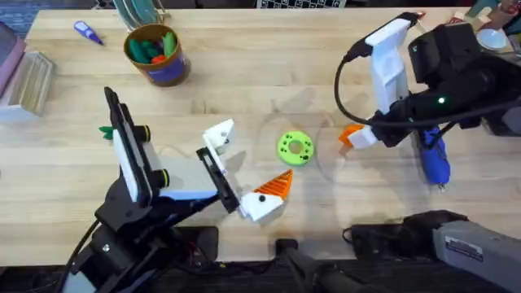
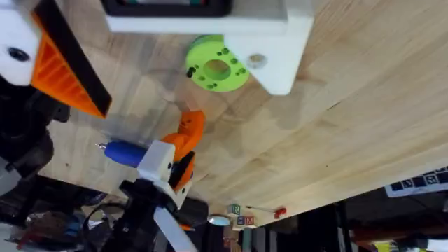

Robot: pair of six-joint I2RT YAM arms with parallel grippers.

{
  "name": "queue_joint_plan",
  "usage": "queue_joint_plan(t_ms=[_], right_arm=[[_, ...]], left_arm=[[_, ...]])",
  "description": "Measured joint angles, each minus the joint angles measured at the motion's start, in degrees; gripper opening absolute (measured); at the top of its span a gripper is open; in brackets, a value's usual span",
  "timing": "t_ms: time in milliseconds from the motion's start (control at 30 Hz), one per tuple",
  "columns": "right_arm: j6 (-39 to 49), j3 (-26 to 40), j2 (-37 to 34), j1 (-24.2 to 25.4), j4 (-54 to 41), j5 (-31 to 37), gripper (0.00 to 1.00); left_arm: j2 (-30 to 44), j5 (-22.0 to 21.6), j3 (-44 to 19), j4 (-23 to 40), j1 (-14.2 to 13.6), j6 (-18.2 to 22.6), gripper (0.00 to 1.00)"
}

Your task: Pick up the gripper from the table and insert it into the empty holder that is missing its gripper. Then pick up a screw, insert it into the mounting hole, and use the screwdriver to tighten it. Finally, clean up the table by picking up the vegetable and placing it into the bucket.

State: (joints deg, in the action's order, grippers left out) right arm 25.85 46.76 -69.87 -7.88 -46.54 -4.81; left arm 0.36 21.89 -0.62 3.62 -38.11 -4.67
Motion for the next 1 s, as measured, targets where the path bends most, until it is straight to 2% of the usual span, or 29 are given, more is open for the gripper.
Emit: queue_joint_plan(t_ms=[67, 267, 467, 667, 833, 1000], right_arm=[[0.13, 0.00, 0.00, 0.00, 0.04, -0.14, 0.368], [0.14, 0.00, 0.02, 0.00, 0.17, -2.11, 0.028], [0.15, 0.14, 1.98, -0.17, -0.78, -3.64, 0.015], [-3.79, 4.94, 11.18, -0.15, -9.17, -5.38, 0.012], [-9.18, 4.72, 22.07, -0.15, -5.52, -15.42, 0.011], [-18.17, -1.47, 27.81, -0.15, 6.16, -29.04, 0.011]], left_arm=[[0.00, 0.00, 0.00, 0.00, 0.00, 0.02, 0.987], [0.00, 0.00, 0.00, 0.00, 0.00, 0.02, 0.986], [0.00, 0.00, 0.00, 0.00, 0.00, 0.02, 0.987], [0.00, 0.00, 0.00, 0.00, 0.00, 0.04, 0.985], [0.00, 0.00, 0.00, 0.00, 0.00, 0.17, 0.985], [0.00, 0.02, 0.00, 0.00, 0.00, 0.17, 0.985]])
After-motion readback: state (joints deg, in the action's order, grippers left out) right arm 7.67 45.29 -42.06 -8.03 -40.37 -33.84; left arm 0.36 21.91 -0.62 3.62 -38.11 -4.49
